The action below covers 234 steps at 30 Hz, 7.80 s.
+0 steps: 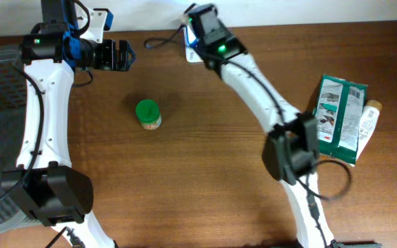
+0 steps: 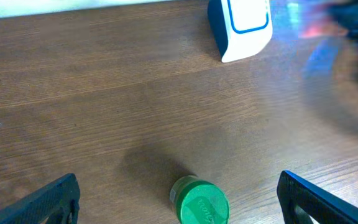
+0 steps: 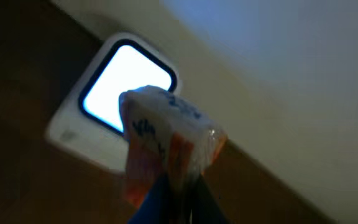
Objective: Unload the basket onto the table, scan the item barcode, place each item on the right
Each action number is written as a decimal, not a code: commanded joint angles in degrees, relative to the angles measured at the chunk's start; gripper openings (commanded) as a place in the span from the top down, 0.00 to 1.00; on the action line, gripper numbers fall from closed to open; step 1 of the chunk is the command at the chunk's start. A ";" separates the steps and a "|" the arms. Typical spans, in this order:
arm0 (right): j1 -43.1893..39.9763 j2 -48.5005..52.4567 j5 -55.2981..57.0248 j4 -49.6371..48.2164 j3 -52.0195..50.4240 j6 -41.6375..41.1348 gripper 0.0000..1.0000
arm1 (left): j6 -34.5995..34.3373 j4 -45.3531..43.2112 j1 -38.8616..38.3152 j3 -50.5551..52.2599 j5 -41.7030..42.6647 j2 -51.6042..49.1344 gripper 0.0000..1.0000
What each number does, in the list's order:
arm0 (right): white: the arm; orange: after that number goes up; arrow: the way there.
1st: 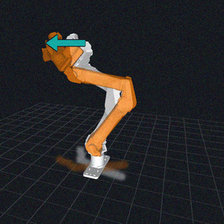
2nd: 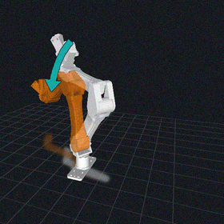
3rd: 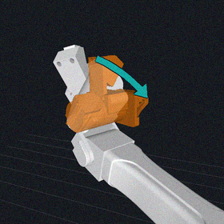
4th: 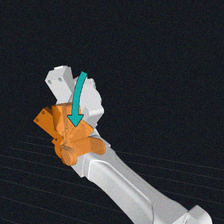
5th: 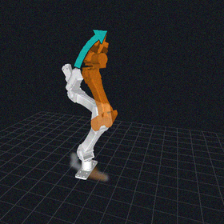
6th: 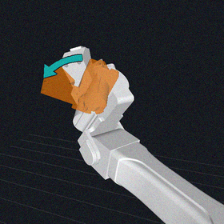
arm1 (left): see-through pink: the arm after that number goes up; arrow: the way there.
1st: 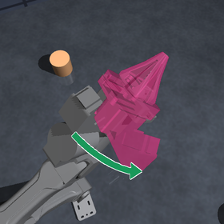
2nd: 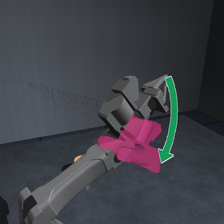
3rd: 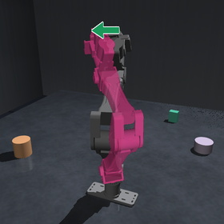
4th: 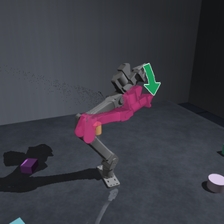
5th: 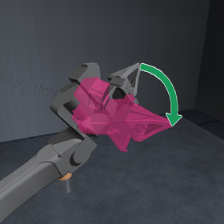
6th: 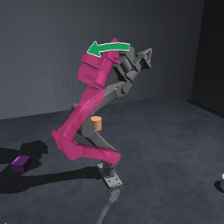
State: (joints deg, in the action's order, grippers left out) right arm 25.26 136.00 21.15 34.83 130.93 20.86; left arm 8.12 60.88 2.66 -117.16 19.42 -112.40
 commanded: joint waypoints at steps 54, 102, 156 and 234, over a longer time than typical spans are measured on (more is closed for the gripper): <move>5.68 -10.49 -36.94 16.41 -13.03 -33.14 0.02 | 0.31 -0.94 0.50 -2.08 -5.60 0.33 0.01; 2.19 -12.35 -22.27 26.03 -14.62 -15.69 0.42 | 0.31 11.28 2.67 -17.77 0.74 1.33 0.01; 0.17 -4.83 -20.90 32.76 -14.03 -46.12 0.43 | 0.74 11.26 -6.62 -17.77 -5.75 -9.75 0.01; -16.48 -4.61 -99.62 59.76 18.27 0.68 0.50 | 0.74 11.45 -6.62 -17.77 -5.75 -9.75 0.01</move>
State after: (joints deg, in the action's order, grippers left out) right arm 11.05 132.49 -61.65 94.52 147.61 21.21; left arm 8.14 72.42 -4.34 -134.78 13.87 -122.17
